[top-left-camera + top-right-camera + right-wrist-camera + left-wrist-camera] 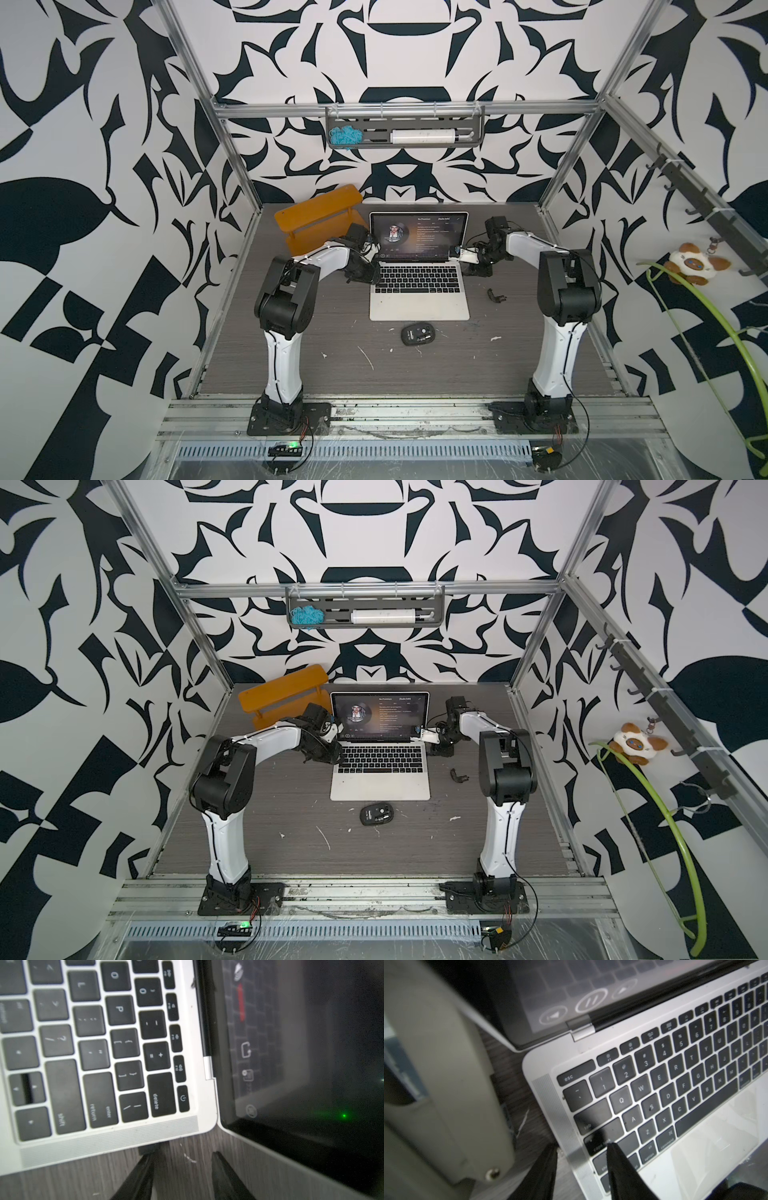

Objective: Remove the wireless mouse receiver from the laptop
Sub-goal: Take out the USB plug from the USB port.

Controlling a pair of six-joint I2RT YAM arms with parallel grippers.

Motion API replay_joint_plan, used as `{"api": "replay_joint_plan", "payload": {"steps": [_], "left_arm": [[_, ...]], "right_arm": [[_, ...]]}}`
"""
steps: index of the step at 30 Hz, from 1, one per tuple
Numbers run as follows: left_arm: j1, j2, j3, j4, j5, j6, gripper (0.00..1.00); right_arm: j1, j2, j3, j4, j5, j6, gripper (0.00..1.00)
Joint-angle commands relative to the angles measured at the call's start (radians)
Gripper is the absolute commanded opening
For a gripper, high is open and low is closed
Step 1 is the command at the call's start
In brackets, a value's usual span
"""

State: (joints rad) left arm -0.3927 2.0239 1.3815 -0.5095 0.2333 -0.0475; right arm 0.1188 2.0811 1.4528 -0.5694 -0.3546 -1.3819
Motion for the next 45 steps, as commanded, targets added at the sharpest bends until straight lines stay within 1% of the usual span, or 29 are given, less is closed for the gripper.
{"api": "replay_joint_plan", "payload": {"steps": [1, 8, 15, 19, 25, 29, 33, 39, 45], "left_arm": [[0.005, 0.044, -0.007, -0.063, -0.002, 0.012, 0.45], [0.005, 0.048, -0.007, -0.063, -0.002, 0.012, 0.45], [0.005, 0.037, -0.007, -0.063, -0.002, 0.012, 0.45], [0.005, 0.038, -0.007, -0.063, -0.002, 0.012, 0.45], [0.005, 0.036, -0.007, -0.063, -0.002, 0.012, 0.45], [0.005, 0.040, -0.007, -0.063, -0.002, 0.012, 0.45], [0.005, 0.044, -0.007, -0.063, -0.002, 0.012, 0.45], [0.005, 0.047, -0.007, -0.063, -0.002, 0.012, 0.45], [0.005, 0.049, -0.007, -0.063, -0.002, 0.012, 0.45]], "right_arm": [[0.043, 0.030, -0.029, -0.154, -0.051, 0.019, 0.49], [0.055, 0.020, -0.047, -0.182, -0.057, 0.057, 0.49], [0.059, -0.048, -0.119, -0.172, -0.065, 0.094, 0.49], [0.067, -0.046, -0.102, -0.189, -0.098, 0.129, 0.50], [0.065, -0.089, -0.138, -0.187, -0.078, 0.199, 0.52], [0.066, -0.071, -0.117, -0.195, -0.090, 0.234, 0.52], [0.073, -0.044, -0.097, -0.190, -0.074, 0.230, 0.51], [0.073, -0.017, -0.091, -0.115, -0.063, 0.211, 0.49], [0.073, 0.028, -0.032, -0.124, -0.061, 0.164, 0.48]]}}
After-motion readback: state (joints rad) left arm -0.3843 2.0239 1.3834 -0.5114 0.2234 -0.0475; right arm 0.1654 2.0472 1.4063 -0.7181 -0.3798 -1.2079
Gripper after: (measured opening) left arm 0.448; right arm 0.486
